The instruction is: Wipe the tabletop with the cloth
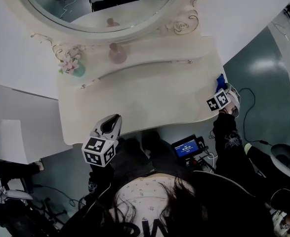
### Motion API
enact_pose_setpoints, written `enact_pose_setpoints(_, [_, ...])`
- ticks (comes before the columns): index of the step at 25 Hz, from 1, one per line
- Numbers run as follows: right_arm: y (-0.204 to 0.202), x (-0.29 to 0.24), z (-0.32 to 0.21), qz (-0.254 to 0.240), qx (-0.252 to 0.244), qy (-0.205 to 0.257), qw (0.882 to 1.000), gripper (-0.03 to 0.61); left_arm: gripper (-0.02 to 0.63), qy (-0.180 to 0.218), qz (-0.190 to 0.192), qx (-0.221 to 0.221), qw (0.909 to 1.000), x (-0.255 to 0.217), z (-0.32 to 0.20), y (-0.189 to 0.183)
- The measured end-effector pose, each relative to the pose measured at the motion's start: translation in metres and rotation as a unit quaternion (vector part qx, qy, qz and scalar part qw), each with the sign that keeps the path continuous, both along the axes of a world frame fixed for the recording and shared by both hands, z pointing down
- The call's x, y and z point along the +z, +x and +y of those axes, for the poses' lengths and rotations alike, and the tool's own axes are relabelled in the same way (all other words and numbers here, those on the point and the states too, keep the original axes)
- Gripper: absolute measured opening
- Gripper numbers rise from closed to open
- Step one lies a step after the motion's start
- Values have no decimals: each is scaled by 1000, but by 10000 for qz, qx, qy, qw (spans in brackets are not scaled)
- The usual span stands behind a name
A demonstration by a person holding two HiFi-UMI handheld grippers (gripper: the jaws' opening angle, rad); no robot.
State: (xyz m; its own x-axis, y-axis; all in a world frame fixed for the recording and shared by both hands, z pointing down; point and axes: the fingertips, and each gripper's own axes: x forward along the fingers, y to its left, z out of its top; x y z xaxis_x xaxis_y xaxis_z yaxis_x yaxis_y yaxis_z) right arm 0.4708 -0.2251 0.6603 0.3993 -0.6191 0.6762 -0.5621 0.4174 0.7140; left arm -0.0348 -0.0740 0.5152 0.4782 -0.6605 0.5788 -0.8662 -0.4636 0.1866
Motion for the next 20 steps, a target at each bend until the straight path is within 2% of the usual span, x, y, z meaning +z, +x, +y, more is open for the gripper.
enact_pose_setpoints(3, [-10,-10,4,-298,135,52,9995,75,2,3,13,-21,10000,-2,4,-9])
enact_pose_setpoints(8, [-58,-37,9,-537,-100,296,9981,77,2,19,93,-96,9999,-6,13,-32])
enact_pose_setpoints(13, [-127,-74,17,-896,-344,613,9935,77,2,87,187,-115,9997,-8,26,-67])
enact_pose_setpoints(20, [-247,-116,39,-1299,-831,822,9846,77,2,173,233,-372,9989,-12,56,-147])
